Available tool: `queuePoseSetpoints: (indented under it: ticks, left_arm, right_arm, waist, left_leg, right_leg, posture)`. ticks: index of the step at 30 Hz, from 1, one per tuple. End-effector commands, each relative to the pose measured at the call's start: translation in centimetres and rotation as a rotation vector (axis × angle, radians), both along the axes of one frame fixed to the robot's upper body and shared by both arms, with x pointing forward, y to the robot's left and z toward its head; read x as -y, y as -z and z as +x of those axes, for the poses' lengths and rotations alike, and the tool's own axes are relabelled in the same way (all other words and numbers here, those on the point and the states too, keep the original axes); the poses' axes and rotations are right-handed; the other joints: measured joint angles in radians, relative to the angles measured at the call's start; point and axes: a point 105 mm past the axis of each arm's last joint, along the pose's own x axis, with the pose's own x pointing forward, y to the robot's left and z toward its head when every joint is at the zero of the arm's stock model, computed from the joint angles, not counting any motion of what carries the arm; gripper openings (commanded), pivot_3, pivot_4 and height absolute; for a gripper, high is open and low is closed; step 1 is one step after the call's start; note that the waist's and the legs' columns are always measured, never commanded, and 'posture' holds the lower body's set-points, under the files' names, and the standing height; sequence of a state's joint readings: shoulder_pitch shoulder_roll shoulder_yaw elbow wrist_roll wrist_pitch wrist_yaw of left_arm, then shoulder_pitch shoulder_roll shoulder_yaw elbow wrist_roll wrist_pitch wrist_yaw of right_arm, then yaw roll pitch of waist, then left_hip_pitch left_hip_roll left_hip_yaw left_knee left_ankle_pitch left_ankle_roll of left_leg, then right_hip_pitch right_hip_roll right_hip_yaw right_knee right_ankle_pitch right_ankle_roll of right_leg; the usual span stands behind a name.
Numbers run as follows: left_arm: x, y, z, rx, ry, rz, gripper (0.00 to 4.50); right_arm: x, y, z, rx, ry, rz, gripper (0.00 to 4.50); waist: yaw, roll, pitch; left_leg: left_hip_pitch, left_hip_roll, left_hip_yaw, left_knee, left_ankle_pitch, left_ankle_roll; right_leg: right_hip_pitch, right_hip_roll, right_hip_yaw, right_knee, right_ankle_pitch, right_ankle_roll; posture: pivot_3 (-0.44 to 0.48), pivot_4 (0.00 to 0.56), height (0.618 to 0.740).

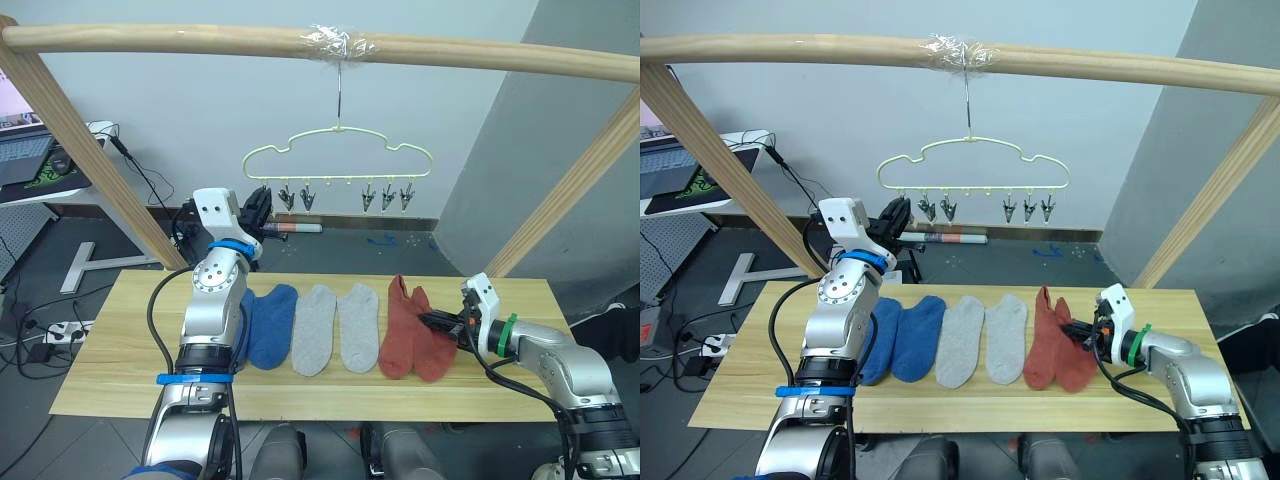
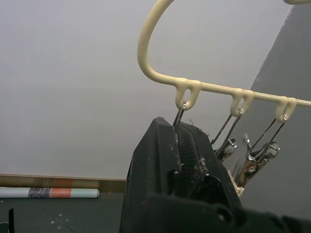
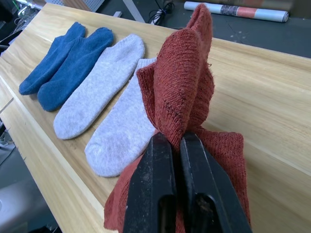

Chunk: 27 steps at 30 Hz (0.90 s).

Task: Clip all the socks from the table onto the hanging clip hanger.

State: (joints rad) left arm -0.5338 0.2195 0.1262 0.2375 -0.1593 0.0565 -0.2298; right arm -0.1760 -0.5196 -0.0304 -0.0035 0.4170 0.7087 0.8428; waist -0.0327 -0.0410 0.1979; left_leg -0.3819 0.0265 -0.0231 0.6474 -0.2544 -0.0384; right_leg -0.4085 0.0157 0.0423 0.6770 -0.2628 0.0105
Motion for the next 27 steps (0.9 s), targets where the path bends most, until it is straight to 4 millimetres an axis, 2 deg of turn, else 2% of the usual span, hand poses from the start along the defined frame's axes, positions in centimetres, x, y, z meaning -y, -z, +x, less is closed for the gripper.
queuePoseSetpoints:
  ticks: [1, 4, 7, 18, 21, 24, 27]
  left_arm:
    - [-0.15, -1.43, -0.06, 0.053, -0.004, -0.005, 0.0]
    - [-0.14, -1.4, -0.06, 0.051, -0.003, -0.003, 0.0]
    - [-0.09, -1.41, -0.09, 0.052, -0.003, -0.003, 0.0]
    - [-0.03, -1.44, -0.1, 0.053, -0.001, -0.004, 0.0]
    - [0.0, -1.47, -0.1, 0.054, 0.0, -0.004, 0.0]
    - [0.07, -1.48, -0.1, 0.054, 0.001, -0.004, 0.0]
    - [0.09, -1.43, -0.08, 0.054, 0.002, -0.004, 0.0]
  right_arm:
    - [-0.17, -0.74, 0.57, 0.044, 0.004, 0.004, 0.03]
    - [-0.06, -0.61, 0.74, 0.057, 0.01, -0.015, 0.7]
    - [0.08, -0.49, 0.8, 0.067, 0.017, -0.029, 1.73]
    - [0.35, -0.42, 1.05, 0.075, 0.032, -0.034, 1.73]
    - [0.46, -0.57, 1.19, 0.078, 0.039, -0.028, 1.14]
    - [0.52, -0.58, 1.2, 0.079, 0.037, -0.029, 0.07]
    - [0.53, -0.49, 1.21, 0.079, 0.037, -0.03, 0.03]
  waist:
    - [0.0, 0.0, 0.0]
    - [0.0, 0.0, 0.0]
    - [0.0, 0.0, 0.0]
    - [0.0, 0.0, 0.0]
    - [0.0, 0.0, 0.0]
    - [0.0, 0.0, 0.0]
    - [0.0, 0.0, 0.0]
  left_leg:
    - [0.0, 0.0, 0.0, 0.0, 0.0, 0.0]
    - [0.0, 0.0, 0.0, 0.0, 0.0, 0.0]
    - [0.0, 0.0, 0.0, 0.0, 0.0, 0.0]
    - [0.0, 0.0, 0.0, 0.0, 0.0, 0.0]
    - [0.0, 0.0, 0.0, 0.0, 0.0, 0.0]
    - [0.0, 0.0, 0.0, 0.0, 0.0, 0.0]
    - [0.0, 0.0, 0.0, 0.0, 0.0, 0.0]
  right_leg:
    - [0.0, 0.0, 0.0, 0.0, 0.0, 0.0]
    - [0.0, 0.0, 0.0, 0.0, 0.0, 0.0]
    - [0.0, 0.0, 0.0, 0.0, 0.0, 0.0]
    - [0.0, 0.0, 0.0, 0.0, 0.0, 0.0]
    - [0.0, 0.0, 0.0, 0.0, 0.0, 0.0]
    - [0.0, 0.0, 0.0, 0.0, 0.0, 0.0]
    - [0.0, 0.0, 0.0, 0.0, 0.0, 0.0]
  posture:
    - [-0.017, 0.178, 0.74]
    - [-0.017, 0.178, 0.74]
    - [-0.018, 0.181, 0.74]
    - [-0.018, 0.181, 0.74]
    - [-0.018, 0.181, 0.74]
    - [-0.018, 0.181, 0.74]
    - [-0.018, 0.174, 0.74]
